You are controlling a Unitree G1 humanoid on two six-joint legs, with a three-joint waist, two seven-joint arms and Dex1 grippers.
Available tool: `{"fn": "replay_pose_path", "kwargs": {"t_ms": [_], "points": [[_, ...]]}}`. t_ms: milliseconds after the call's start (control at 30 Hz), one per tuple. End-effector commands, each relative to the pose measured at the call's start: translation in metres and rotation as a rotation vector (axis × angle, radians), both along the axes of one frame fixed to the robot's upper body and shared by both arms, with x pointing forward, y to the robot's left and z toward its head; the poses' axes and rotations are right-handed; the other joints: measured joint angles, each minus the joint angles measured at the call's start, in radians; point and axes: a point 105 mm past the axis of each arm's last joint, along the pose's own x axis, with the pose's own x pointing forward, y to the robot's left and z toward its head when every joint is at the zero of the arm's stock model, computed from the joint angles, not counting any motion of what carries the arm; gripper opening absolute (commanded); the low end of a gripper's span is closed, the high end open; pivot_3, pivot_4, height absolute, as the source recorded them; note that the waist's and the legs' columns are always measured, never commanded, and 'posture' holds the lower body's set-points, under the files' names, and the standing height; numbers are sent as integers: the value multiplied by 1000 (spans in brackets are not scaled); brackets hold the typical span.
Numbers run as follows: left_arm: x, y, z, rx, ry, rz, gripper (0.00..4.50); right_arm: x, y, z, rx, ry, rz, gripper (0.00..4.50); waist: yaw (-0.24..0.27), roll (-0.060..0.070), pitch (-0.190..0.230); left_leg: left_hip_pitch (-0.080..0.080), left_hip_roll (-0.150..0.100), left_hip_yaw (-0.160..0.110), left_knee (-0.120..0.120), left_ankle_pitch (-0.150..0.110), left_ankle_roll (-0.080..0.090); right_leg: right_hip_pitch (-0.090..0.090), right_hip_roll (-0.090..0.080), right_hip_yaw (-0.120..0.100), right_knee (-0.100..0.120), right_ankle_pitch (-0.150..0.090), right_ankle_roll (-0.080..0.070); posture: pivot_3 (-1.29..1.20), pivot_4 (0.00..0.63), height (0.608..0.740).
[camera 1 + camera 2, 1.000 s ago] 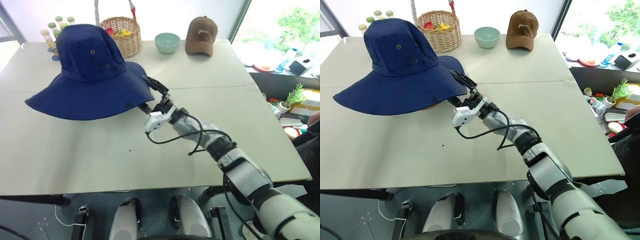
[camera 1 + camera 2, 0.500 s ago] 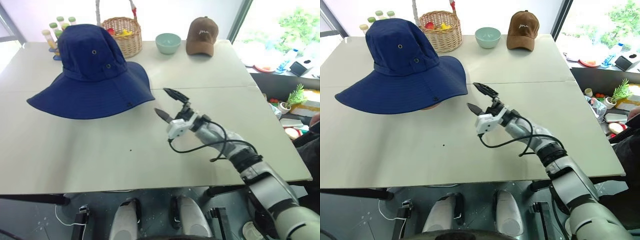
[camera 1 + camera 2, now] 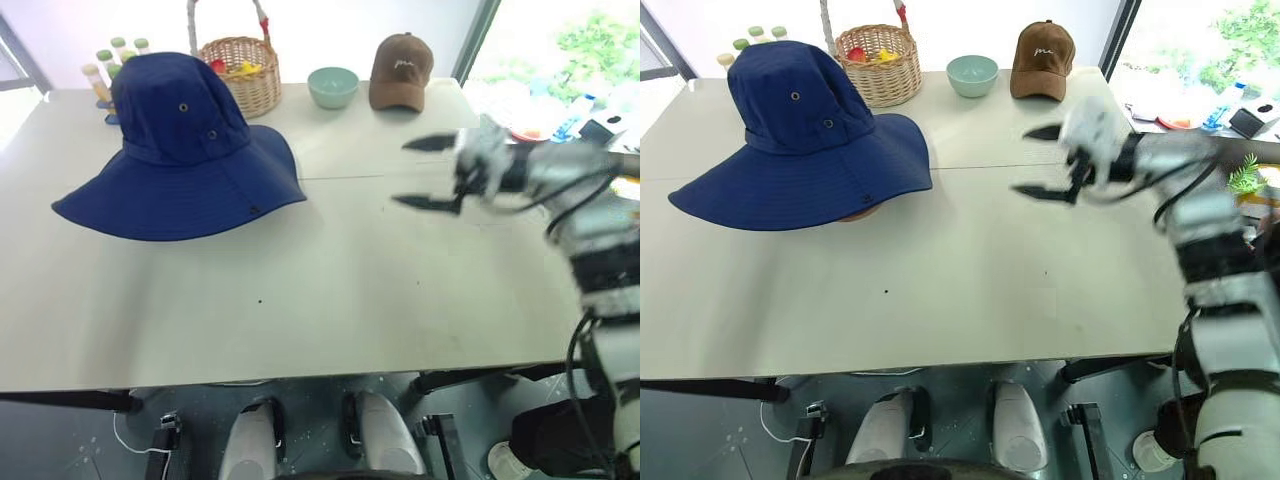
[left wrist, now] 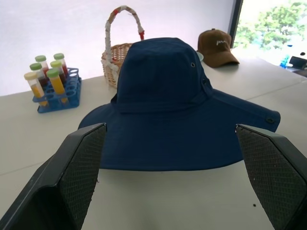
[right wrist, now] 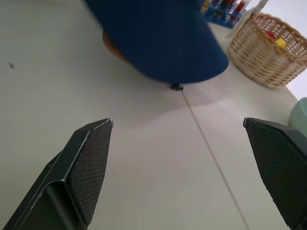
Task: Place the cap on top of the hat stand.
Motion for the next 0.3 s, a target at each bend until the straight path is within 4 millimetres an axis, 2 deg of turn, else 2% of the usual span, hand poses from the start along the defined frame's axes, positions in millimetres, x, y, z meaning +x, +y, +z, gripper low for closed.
{"fn": "replay_pose_path", "kwargs": {"t_ms": [33,167,300], "points": [[-3,-2,8,42,-31,7,4500,-2,-15,24,27,96,40,4478,2,0,0,0,0,0,-2,0,0,0,0,0,-2,0,0,0,150,740],[-2,-5,9,46,-34,4,4500,-5,-17,34,-21,110,70,4478,3,0,0,0,-1,3,-8,0,0,-2,-1,1,-4,0,0,0,150,740],[0,-6,6,56,-24,-3,4500,-3,-15,40,15,125,77,4478,2,1,1,-2,-1,5,-9,1,2,0,-1,1,-4,0,0,0,150,740]]}}
